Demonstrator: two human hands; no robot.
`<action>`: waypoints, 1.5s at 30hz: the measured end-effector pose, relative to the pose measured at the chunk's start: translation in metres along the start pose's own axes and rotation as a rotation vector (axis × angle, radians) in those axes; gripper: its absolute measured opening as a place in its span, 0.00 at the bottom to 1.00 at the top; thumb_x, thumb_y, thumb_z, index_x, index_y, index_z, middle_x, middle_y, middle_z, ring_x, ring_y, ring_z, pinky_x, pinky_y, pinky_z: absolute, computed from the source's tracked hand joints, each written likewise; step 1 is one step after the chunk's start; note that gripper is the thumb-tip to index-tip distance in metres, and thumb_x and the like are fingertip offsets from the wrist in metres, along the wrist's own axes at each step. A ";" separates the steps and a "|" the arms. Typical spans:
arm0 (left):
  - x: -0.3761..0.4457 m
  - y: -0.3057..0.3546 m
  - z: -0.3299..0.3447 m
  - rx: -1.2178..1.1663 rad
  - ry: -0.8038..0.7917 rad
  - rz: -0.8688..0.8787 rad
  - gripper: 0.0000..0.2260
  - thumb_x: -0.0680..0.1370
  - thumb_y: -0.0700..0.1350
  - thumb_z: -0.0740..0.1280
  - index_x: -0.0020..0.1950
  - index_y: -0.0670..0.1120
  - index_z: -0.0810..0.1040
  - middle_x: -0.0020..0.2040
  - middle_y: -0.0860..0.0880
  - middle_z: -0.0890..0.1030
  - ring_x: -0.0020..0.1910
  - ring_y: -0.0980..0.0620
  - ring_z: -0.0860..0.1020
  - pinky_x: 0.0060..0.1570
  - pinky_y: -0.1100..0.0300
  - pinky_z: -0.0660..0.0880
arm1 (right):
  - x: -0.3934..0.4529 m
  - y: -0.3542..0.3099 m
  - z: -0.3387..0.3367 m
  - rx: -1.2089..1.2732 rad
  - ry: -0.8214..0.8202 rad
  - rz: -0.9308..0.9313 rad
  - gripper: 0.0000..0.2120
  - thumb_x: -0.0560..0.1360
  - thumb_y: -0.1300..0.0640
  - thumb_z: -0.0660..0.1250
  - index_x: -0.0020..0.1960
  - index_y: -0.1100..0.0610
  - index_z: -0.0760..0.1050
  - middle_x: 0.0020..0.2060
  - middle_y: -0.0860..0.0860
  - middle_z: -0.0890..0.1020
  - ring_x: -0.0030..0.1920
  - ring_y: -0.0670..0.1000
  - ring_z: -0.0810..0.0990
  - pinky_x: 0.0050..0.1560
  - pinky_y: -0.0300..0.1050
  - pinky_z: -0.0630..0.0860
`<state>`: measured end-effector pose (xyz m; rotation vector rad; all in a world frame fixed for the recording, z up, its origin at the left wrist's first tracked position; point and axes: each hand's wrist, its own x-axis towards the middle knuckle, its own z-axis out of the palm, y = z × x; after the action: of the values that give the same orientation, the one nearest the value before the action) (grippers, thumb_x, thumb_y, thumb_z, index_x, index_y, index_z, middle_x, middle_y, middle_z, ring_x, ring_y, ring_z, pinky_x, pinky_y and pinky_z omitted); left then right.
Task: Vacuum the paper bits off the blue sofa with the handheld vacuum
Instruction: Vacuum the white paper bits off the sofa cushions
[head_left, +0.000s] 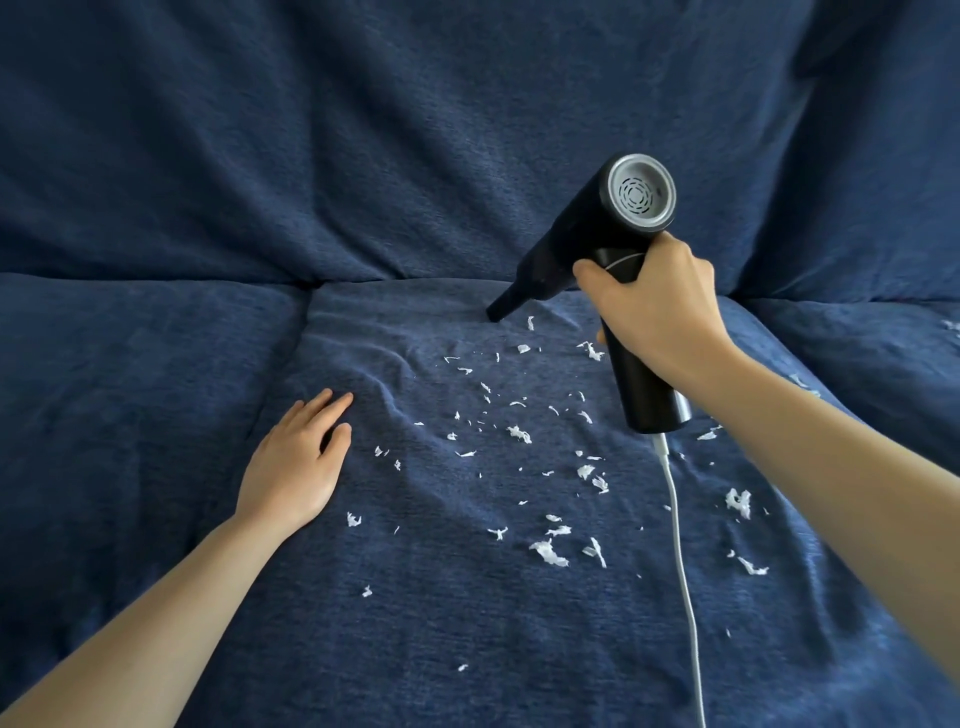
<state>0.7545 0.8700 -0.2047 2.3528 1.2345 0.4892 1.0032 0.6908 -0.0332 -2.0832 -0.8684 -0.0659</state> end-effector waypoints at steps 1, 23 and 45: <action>0.000 0.000 0.000 -0.001 0.000 -0.001 0.20 0.83 0.54 0.52 0.75 0.59 0.62 0.77 0.59 0.58 0.77 0.56 0.52 0.74 0.51 0.55 | -0.001 0.001 -0.002 -0.003 0.002 0.004 0.14 0.76 0.45 0.67 0.51 0.57 0.74 0.39 0.56 0.83 0.34 0.42 0.77 0.30 0.24 0.68; -0.010 0.008 -0.004 -0.029 -0.017 -0.030 0.20 0.83 0.51 0.52 0.75 0.56 0.63 0.77 0.56 0.58 0.77 0.53 0.52 0.74 0.51 0.55 | -0.025 0.014 -0.036 0.013 0.050 0.127 0.21 0.69 0.38 0.65 0.50 0.54 0.74 0.42 0.57 0.84 0.50 0.58 0.82 0.51 0.51 0.77; -0.044 0.005 -0.007 -0.059 0.009 0.008 0.20 0.83 0.50 0.54 0.75 0.51 0.64 0.77 0.52 0.60 0.77 0.50 0.54 0.75 0.52 0.54 | -0.072 -0.035 -0.009 0.045 -0.111 -0.045 0.13 0.74 0.44 0.68 0.46 0.53 0.74 0.34 0.52 0.82 0.43 0.54 0.83 0.42 0.43 0.73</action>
<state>0.7307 0.8321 -0.2007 2.3092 1.1985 0.5329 0.9300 0.6579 -0.0276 -2.0406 -0.9747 0.0456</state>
